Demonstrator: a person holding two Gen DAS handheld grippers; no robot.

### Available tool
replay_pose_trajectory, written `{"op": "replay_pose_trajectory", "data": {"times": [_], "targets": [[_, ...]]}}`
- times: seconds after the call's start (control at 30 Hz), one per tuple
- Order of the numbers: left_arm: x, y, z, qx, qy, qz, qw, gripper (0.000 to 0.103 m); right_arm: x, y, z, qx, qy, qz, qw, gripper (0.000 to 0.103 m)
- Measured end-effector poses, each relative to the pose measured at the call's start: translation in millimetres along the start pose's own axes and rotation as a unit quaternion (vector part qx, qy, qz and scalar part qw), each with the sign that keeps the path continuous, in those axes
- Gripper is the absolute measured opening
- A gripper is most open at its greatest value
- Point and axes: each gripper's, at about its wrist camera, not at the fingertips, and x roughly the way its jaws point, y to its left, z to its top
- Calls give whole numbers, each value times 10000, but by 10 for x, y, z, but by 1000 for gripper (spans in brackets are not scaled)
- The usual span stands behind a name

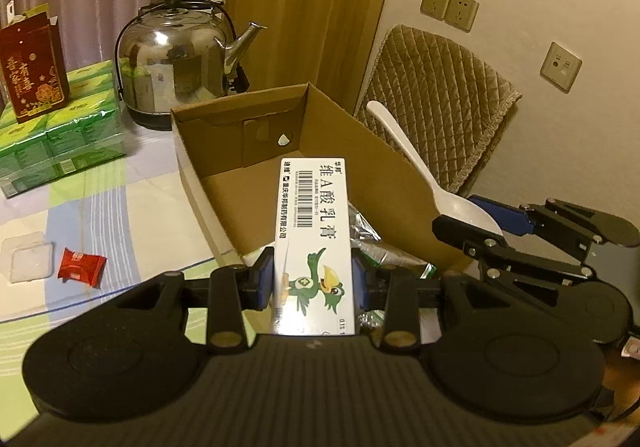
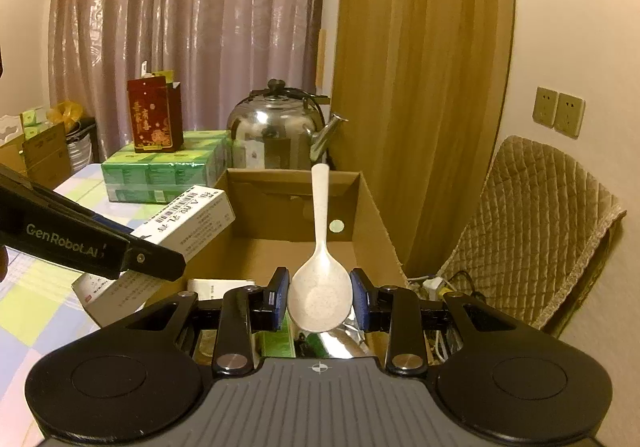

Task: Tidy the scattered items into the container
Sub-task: 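Carry the medicine box with the left tool and spoon with the right tool over the cardboard box, then open the left tool dropping the medicine box while the right tool releases the spoon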

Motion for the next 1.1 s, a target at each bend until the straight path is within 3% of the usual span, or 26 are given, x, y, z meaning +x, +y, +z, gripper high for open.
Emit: {"op": "replay_pose_trajectory", "data": {"times": [0.47,1.1], "targets": [[272,45,171,-112,-157,64,9998,34,228,-106,35,43,59,-42,10000,30],[-71,292,-85,-340,-214,261,9989,41,353,-36,-57,63,277,14,9996,30]]}}
